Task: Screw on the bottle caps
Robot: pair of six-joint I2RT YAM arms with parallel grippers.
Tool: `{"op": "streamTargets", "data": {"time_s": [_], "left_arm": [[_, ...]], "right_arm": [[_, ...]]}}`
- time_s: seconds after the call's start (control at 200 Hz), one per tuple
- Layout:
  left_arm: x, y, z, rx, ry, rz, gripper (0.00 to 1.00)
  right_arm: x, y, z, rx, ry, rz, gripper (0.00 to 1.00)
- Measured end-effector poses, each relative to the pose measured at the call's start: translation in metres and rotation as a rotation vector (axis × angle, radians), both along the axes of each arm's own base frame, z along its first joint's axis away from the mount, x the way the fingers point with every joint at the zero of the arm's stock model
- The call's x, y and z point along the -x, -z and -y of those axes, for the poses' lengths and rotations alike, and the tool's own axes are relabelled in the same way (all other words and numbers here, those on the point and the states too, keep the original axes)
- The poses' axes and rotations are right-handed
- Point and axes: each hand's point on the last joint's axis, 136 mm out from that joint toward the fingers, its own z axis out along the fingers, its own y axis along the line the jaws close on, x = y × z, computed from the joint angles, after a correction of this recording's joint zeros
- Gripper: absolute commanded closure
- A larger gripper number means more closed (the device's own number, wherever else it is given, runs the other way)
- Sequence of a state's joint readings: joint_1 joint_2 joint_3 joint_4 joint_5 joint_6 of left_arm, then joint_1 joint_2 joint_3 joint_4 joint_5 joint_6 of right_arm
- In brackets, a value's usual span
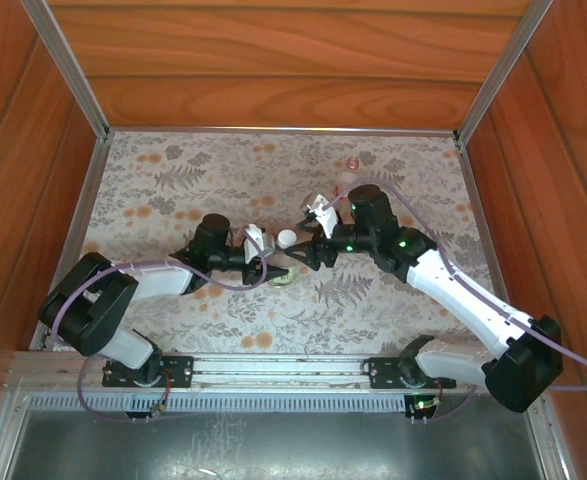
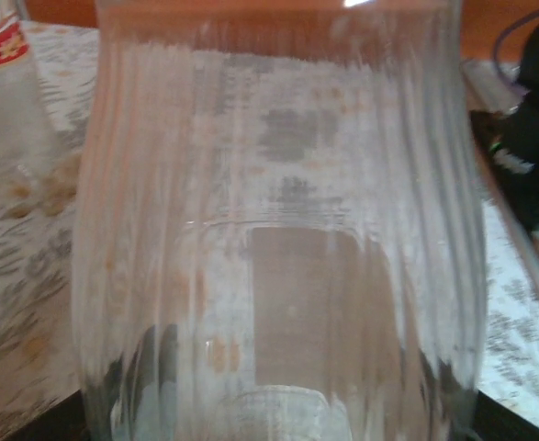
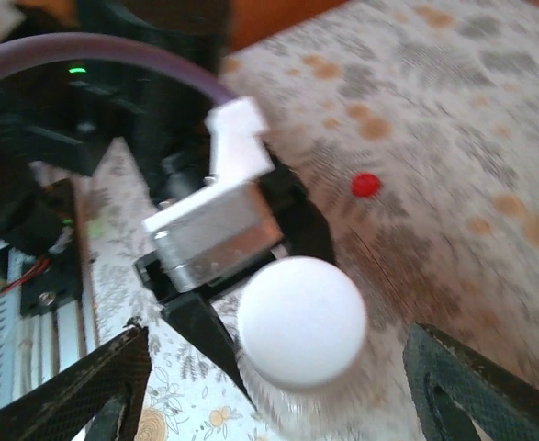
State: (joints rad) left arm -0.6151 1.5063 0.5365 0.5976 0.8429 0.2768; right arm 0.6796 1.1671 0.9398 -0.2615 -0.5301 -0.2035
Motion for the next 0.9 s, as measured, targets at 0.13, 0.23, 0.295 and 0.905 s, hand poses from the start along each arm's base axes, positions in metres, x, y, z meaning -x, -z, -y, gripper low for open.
{"op": "streamTargets", "data": {"time_s": [0.13, 0.23, 0.295, 0.905], "left_arm": [[0.010, -0.013, 0.005, 0.044, 0.073, -0.020, 0.44], [0.015, -0.020, 0.007, 0.068, 0.113, -0.029, 0.44], [0.017, -0.023, 0.008, 0.079, 0.132, -0.035, 0.44], [0.026, -0.028, 0.008, 0.102, 0.187, -0.061, 0.44]], "right_arm": [[0.005, -0.006, -0.009, -0.063, -0.140, 0.061, 0.27], [0.006, -0.001, -0.015, -0.084, -0.201, 0.054, 0.34], [0.007, 0.003, -0.017, -0.091, -0.227, 0.040, 0.43], [0.012, -0.007, -0.021, -0.155, -0.291, 0.044, 0.76]]}}
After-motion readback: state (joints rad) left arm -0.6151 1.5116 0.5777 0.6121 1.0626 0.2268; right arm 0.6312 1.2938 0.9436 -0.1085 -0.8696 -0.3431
